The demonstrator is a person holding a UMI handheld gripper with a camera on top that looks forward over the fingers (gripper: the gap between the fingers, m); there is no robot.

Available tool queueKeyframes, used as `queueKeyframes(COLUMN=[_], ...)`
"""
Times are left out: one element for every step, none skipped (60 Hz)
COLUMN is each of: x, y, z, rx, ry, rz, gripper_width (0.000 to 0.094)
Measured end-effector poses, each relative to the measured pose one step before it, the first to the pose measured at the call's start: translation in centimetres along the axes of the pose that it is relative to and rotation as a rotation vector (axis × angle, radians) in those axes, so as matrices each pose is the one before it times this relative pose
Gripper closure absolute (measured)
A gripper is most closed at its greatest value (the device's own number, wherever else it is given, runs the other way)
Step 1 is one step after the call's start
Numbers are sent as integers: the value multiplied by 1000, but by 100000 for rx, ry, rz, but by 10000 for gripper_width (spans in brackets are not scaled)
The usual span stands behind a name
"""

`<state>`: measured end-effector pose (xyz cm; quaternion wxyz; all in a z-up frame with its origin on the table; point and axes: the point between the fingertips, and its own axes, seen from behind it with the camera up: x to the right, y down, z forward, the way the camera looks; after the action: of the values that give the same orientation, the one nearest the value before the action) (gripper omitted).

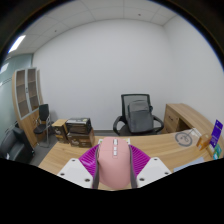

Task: Arrange mouse

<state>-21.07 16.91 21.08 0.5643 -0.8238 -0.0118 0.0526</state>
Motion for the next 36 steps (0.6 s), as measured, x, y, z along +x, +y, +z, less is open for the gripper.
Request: queueKeyframes(x=[1114, 1206, 1271, 1504, 1400, 1417, 1483, 1529, 1558, 1543, 1602, 1883, 1520, 1490, 1355, 1256, 1260, 1206, 1191, 1140, 1110, 1026, 1004, 711, 592, 507, 433, 379, 342, 59, 306, 281, 270, 272, 250, 229], y=[-955, -868, -783, -903, -533, -574, -351, -199, -61, 52, 202, 417, 426, 453, 617, 702, 779, 895, 1000, 1048, 1099, 1380, 1050, 1102, 1129, 1117, 1085, 1081, 1064, 1151, 1020, 1040, 935, 856, 795, 759], z=[-701, -629, -583, -774, -500, -354, -407, -310, -263, -197, -101, -143, -30, 106, 153, 201, 256, 336, 401, 458, 486, 607, 517, 675, 681, 670, 677, 711, 708, 818, 597, 604, 502, 465, 412, 359], rx=[1557, 1226, 962, 723, 828, 734, 620, 372, 90, -80, -276, -208, -683, -800, -890, -1014, -1166, -1316, -1511, -1632, -1694, -1043, -1752, -1832, -1866, -1878, -1830, -1790, -1802, -1591, -1977, -1726, -1701, -1509, -1330, -1197], ry=[1541, 1626, 1672, 1504, 1737, 1655, 1851, 1858, 1840, 1854, 1906, 1651, 1841, 1470, 1362, 1090, 827, 727, 690, 675, 546, 336, -135, -283, -510, -735, -994, -1168, -1234, -640, -1252, -1198, -1150, -895, -644, -578], rz=[-148, -245, -342, -461, -680, -741, -883, -849, -750, -726, -725, -573, -464, -88, -7, 111, -5, -148, -189, -155, -37, -122, 174, 202, 425, 454, 375, 209, 64, -140, -51, -278, -349, -383, -220, -33], gripper_width=[507, 508, 508, 508, 507, 506, 507, 507, 508, 508, 509, 510, 511, 510, 510, 510, 512, 511, 510, 510, 510, 510, 511, 510, 510, 510, 510, 510, 511, 509, 509, 510, 511, 509, 509, 509])
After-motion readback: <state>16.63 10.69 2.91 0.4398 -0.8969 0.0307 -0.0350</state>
